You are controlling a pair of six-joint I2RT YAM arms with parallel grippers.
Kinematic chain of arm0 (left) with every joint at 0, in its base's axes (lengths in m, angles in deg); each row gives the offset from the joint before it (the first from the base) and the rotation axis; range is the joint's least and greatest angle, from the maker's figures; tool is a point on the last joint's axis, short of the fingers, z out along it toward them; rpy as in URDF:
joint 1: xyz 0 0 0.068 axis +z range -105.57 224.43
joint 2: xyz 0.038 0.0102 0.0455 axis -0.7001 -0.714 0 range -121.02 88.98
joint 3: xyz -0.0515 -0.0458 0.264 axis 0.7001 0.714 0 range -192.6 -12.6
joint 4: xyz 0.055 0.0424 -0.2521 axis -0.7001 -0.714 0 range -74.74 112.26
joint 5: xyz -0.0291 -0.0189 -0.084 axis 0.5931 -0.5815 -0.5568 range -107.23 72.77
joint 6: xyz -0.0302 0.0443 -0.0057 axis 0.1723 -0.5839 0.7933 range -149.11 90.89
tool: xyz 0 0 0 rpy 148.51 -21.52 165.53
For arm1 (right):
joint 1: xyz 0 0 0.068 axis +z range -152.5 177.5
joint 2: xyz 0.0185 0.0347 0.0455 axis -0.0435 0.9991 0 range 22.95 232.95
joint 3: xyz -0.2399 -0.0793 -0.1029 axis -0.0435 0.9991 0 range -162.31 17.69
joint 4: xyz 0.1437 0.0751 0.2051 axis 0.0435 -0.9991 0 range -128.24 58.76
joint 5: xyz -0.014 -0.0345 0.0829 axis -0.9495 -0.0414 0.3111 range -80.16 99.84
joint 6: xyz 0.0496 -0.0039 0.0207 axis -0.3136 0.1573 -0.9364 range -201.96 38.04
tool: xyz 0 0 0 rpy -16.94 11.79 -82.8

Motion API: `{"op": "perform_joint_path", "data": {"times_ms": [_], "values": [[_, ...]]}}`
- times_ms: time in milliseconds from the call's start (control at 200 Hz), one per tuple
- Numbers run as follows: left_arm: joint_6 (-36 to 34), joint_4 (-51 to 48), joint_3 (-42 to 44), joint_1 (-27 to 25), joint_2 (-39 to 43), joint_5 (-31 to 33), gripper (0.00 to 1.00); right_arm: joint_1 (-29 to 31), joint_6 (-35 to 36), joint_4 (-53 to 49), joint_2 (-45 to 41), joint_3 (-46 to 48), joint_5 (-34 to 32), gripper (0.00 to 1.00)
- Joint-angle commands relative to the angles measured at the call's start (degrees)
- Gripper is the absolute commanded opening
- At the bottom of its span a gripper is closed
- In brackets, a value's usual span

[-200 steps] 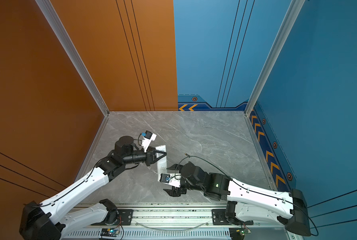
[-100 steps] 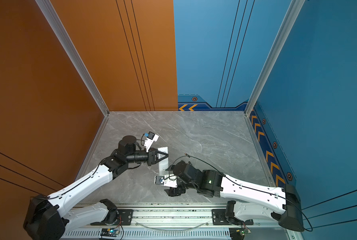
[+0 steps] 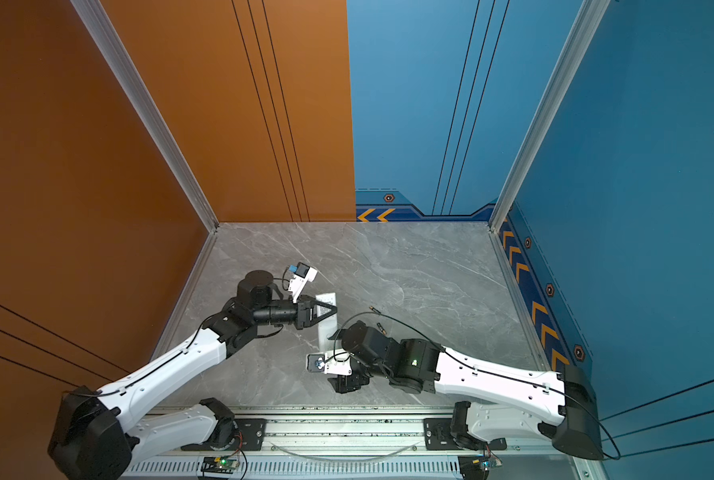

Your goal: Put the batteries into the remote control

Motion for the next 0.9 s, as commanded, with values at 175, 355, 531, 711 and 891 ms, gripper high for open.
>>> {"op": "perform_joint_path", "data": {"times_ms": [175, 355, 531, 711, 891], "values": [[1.3, -1.2, -0.7, 0.5, 0.9, -1.7, 0.00, 0.2, 1.1, -1.2, -0.1, -1.9, 0.3, 0.90], [2.2, -1.5, -0.8, 0.8, 1.3, -2.1, 0.00, -0.3, 1.0, -1.2, -0.2, -1.8, 1.8, 0.91], [2.9, -1.1, -0.9, 0.8, 0.8, -2.4, 0.00, -0.4, 0.9, -1.1, 0.2, -1.9, 2.4, 0.92], [4.1, -0.1, -0.8, 0.7, 0.8, -2.6, 0.00, -0.4, 0.9, -1.2, 1.0, -2.0, 2.4, 0.92], [4.8, 0.4, -0.7, 0.5, 0.5, -2.9, 0.00, -0.7, 0.9, -1.1, 1.7, -2.2, 2.3, 0.92]]}}
